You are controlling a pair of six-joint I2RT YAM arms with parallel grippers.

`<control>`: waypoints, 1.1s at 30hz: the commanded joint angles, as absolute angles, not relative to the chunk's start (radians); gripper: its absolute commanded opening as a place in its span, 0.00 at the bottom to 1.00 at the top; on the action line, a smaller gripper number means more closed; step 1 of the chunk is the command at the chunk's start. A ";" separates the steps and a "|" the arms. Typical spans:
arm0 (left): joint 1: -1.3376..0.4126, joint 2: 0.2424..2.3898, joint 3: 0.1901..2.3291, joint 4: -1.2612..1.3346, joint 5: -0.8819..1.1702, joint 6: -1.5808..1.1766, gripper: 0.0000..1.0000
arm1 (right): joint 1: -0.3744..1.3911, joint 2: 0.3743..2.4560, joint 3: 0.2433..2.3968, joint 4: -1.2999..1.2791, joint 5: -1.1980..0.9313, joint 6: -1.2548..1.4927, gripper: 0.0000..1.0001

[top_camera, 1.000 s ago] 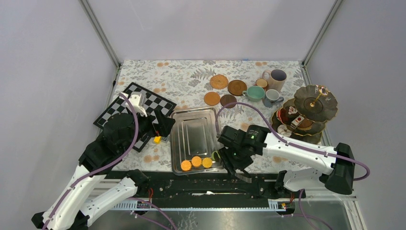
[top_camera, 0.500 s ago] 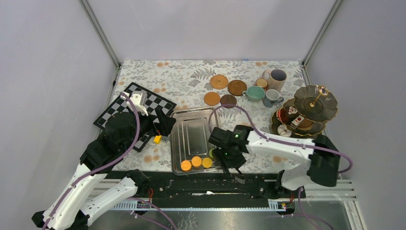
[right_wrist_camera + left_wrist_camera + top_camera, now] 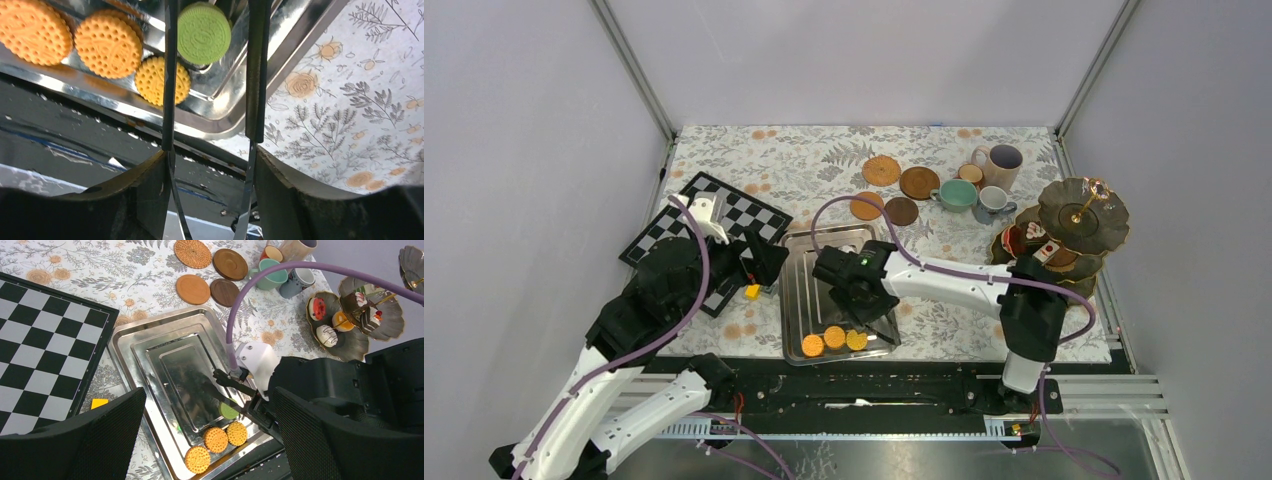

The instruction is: Serve the afternoon tea

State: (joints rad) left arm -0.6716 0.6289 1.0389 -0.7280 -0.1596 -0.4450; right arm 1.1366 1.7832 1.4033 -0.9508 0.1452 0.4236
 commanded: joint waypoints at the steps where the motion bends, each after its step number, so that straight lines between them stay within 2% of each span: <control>1: -0.676 0.601 1.066 -0.712 -0.182 -0.444 0.99 | 1.136 1.695 1.383 -1.045 0.133 0.346 0.63; 11: -0.676 0.607 1.058 -0.702 -0.169 -0.448 0.99 | 1.170 1.579 1.295 -1.060 0.102 0.346 0.66; 33: -0.676 0.592 1.059 -0.716 -0.175 -0.442 0.99 | 1.304 1.752 1.416 -1.140 0.229 0.438 0.68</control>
